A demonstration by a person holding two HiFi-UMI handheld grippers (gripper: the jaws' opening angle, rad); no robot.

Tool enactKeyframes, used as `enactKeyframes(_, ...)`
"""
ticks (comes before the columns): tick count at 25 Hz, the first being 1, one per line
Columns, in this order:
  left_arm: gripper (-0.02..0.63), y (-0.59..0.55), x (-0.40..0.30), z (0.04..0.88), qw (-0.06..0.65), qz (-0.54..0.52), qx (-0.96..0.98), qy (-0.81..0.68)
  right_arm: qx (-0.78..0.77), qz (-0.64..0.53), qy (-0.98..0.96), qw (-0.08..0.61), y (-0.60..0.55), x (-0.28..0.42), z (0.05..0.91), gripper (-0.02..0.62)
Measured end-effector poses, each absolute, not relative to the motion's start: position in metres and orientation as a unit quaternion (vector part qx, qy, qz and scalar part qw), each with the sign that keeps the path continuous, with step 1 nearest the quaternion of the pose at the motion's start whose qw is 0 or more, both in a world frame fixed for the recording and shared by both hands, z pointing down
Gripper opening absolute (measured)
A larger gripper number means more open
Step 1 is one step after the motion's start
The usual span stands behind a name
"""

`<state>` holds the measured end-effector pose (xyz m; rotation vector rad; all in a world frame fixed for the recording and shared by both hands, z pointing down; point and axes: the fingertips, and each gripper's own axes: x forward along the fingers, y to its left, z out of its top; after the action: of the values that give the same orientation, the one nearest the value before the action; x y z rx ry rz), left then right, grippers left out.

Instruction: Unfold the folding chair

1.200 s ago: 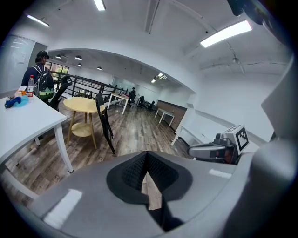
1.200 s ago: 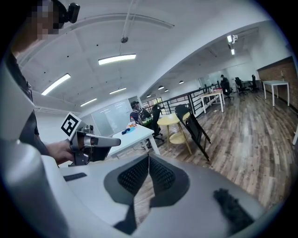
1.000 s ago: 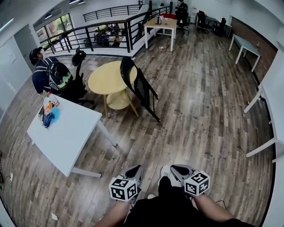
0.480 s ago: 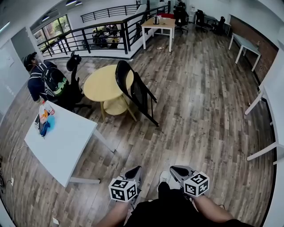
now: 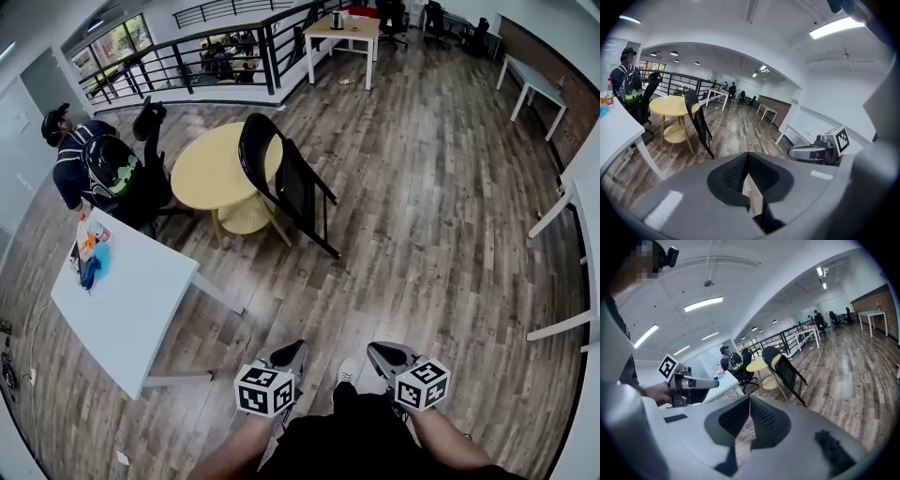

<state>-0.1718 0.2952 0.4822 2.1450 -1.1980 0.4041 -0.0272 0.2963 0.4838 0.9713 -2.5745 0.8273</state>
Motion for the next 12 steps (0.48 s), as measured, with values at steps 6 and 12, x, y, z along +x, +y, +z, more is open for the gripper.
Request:
enactKeyframes(6, 0.008, 0.246, -0.156, 0.473, 0.307, 0.166, 0.817, -0.460, 0.335, 0.280, -0.891, 0.124, 0.240, -0.005, 0.479, 0.006)
enactKeyframes(12, 0.008, 0.203, -0.157, 0.467, 0.296, 0.168, 0.804, -0.487, 0.322, 0.257, -0.904, 0.115, 0.186, 0.008, 0.467, 0.006)
